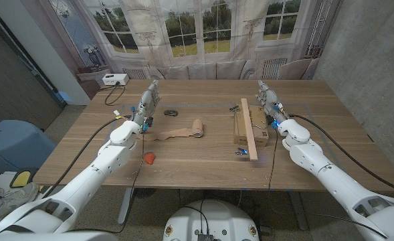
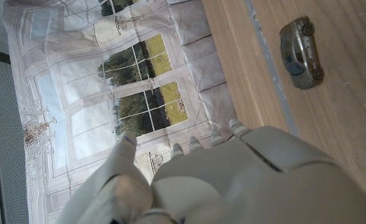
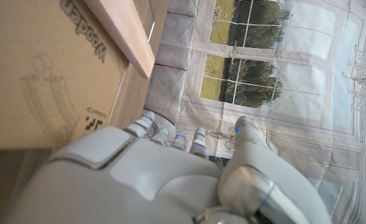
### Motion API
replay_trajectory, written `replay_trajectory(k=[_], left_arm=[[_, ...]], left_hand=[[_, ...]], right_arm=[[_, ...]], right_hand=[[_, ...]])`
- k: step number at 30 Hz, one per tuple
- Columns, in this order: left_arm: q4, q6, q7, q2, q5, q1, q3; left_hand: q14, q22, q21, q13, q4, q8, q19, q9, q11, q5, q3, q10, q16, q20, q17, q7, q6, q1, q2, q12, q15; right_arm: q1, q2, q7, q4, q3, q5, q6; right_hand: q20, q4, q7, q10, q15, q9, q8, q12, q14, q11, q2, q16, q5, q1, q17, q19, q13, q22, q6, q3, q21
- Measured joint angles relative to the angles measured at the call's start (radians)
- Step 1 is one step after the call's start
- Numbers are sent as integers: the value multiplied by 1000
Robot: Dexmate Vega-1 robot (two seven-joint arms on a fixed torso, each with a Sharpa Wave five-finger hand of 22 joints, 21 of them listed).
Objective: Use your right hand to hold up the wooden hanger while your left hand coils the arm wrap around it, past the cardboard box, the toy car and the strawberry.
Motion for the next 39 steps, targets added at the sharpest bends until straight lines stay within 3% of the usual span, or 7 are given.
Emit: replay_trajectory(k=[5, 10, 15, 22, 28, 39], left_arm=[[15, -4, -22, 6, 4, -14, 0], [30, -8, -43, 11, 9, -27, 2], [36, -13, -57, 15, 15, -36, 7], [39, -19, -67, 18, 22, -43, 13], [39, -21, -74, 19, 27, -46, 19], [25, -18, -72, 19, 37, -47, 26]], left_hand=[[0, 0, 0, 0, 0, 0, 0, 0, 0, 0, 0, 0, 0, 0, 0, 0, 0, 0, 0, 0, 0], [0, 0, 0, 0, 0, 4, -4, 0, 0, 0, 0, 0, 0, -4, 0, 0, 0, 0, 0, 0, 0], [0, 0, 7, 0, 0, 7, -4, 0, 4, 0, 0, 4, 3, -4, 0, 0, 0, 0, 0, 7, 0], [-5, 0, 21, 0, 0, 8, 0, 0, 21, 0, 0, 2, 8, 8, 0, 0, 0, 0, 0, 18, 6], [-2, 0, 32, 0, 0, 18, -2, 0, 31, 0, 0, 1, 15, 27, 0, 0, 0, 5, -5, 26, 34], [-7, 0, 36, 5, 0, 18, -2, 0, 44, 0, 0, 0, 15, 37, 0, 0, 0, 9, -9, 26, 40]], right_arm=[[20, 35, -6, 41, -12, -11, 21], [23, 48, -21, 48, -17, -27, 38], [14, 44, -43, 28, -18, -46, 45], [-8, 11, -93, -38, -19, -98, 28], [-38, -47, -141, -136, -22, -153, -21], [-99, -148, -229, -305, -20, -257, -129]], right_hand=[[4, 0, 0, 1, 0, 0, 0, 4, 0, 1, 2, 3, 0, 2, 0, 4, 0, 0, 0, 0, 0], [8, 0, 0, 26, 0, 0, 2, 14, 0, 25, 1, 9, 0, 4, 0, 17, 0, 0, 0, 0, 7], [15, 0, 29, 69, 11, 0, 11, 27, 36, 62, -8, 18, 0, 13, 0, 46, 0, 0, 36, 0, 15], [38, -4, 56, 128, 49, 5, 16, 38, 96, 84, -11, 30, 0, 12, 0, 87, 0, 0, 70, -4, 22], [40, -8, 59, 130, 54, 5, 16, 38, 101, 82, -16, 30, 0, 10, 0, 88, 0, 0, 73, -9, 22], [46, -8, 61, 130, 54, 5, 16, 38, 101, 82, -16, 30, 0, 10, 0, 94, 0, 0, 75, -9, 22]])
